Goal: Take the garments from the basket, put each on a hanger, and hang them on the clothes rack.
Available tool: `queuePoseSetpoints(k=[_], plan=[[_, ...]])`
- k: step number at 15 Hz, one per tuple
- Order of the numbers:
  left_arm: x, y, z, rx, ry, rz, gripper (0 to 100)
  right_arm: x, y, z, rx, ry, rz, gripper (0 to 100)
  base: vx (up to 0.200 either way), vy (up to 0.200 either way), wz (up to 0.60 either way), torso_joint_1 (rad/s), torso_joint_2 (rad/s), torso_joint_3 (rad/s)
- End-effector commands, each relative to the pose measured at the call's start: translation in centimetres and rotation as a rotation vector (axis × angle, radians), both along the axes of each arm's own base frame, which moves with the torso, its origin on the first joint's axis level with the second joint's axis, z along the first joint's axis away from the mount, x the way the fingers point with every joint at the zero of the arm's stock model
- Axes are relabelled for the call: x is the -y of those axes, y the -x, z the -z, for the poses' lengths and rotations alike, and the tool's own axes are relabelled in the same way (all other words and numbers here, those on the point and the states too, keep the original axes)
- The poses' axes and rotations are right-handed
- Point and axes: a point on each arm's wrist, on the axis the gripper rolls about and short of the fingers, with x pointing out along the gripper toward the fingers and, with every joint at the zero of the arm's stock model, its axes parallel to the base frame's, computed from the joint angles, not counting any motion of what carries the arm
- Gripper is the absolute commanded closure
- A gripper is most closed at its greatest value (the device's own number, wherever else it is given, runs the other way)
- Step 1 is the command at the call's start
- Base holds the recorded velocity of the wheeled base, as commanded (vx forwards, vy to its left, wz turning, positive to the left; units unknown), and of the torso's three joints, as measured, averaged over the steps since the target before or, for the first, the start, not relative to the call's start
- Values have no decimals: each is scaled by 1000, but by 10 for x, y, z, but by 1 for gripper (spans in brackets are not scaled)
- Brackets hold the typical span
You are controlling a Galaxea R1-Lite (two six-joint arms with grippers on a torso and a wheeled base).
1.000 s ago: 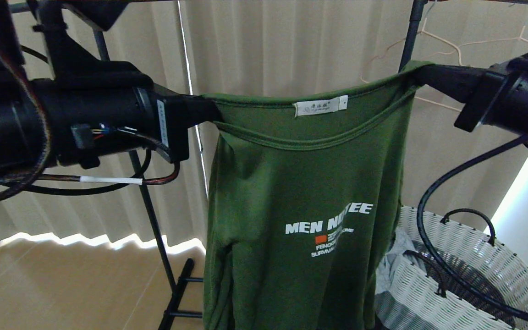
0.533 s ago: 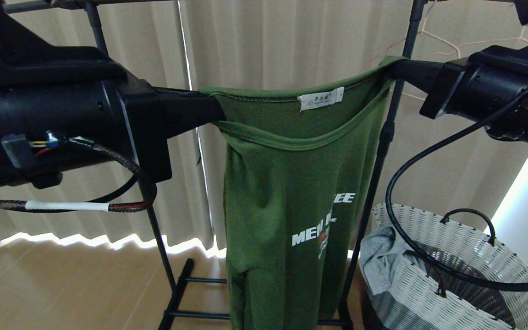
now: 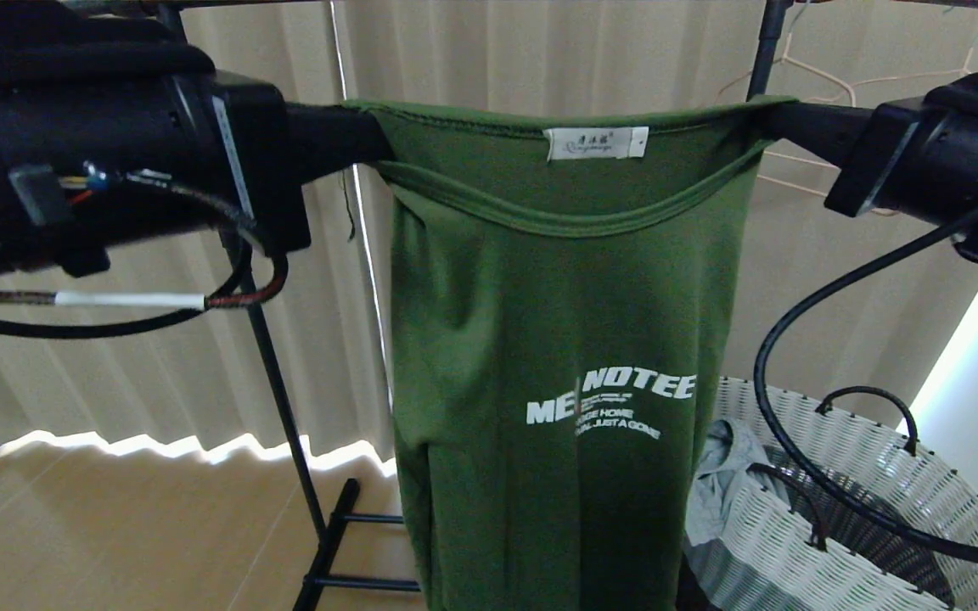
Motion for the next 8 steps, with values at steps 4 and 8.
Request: queuePoseSetpoints(k=[4, 8], plan=[[6, -28, 0, -12, -2, -127, 100, 26, 52, -16, 6, -2, 0, 100, 0, 0, 0, 0, 0, 0], [9, -28, 19, -61, -43, -116, 100, 24, 50, 14, -80, 45, -1, 100, 0, 0, 0, 0, 0, 0]])
